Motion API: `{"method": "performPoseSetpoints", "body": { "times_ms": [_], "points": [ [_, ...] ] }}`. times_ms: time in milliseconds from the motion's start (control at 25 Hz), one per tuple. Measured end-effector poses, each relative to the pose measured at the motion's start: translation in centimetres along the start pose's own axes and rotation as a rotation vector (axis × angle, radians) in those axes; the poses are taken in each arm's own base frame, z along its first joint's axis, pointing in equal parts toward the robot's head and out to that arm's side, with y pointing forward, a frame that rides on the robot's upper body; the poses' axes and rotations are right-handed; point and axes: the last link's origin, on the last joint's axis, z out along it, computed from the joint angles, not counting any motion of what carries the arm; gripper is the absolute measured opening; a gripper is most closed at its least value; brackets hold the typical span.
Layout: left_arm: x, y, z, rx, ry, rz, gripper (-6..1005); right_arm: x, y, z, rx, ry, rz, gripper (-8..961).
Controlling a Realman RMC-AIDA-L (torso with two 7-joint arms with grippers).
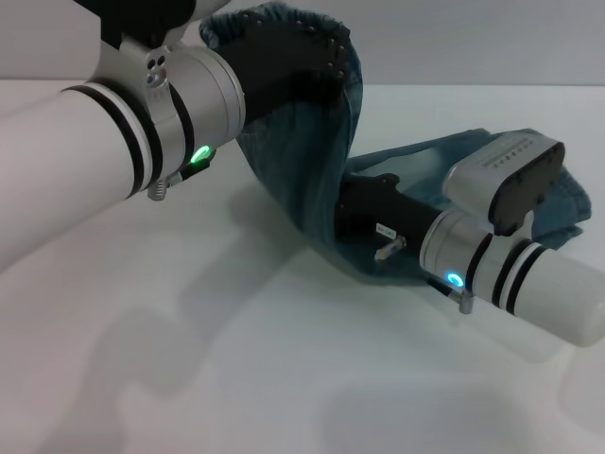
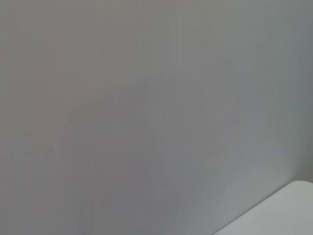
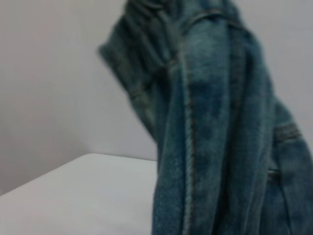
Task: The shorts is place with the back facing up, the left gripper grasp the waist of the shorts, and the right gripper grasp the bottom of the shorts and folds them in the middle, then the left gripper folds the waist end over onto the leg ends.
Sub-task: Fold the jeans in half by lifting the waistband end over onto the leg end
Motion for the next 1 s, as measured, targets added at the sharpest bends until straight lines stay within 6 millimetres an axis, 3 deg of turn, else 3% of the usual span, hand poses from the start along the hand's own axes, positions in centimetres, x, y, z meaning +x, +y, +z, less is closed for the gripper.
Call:
{"method": "performPoseSetpoints", "body": {
  "times_ms": [440, 680, 1000],
  "points": [
    [0.3, 0.4, -0.2, -0.008, 0.015, 0.003, 36, 1.2, 0.4, -0.1, 0.001, 0.049, 0.035, -2],
    [0.3, 0.7, -0.2, -0.015, 0.02, 0.009, 36, 2.6, -1.0, -1.5, 0.069, 0.077, 0.069, -1],
    [0.2, 0.9, -0.2, -0.018, 0.019, 0.029, 36, 2.4, -3.2, -3.8, 0.161, 0.002, 0.124, -2]
  ]
}}
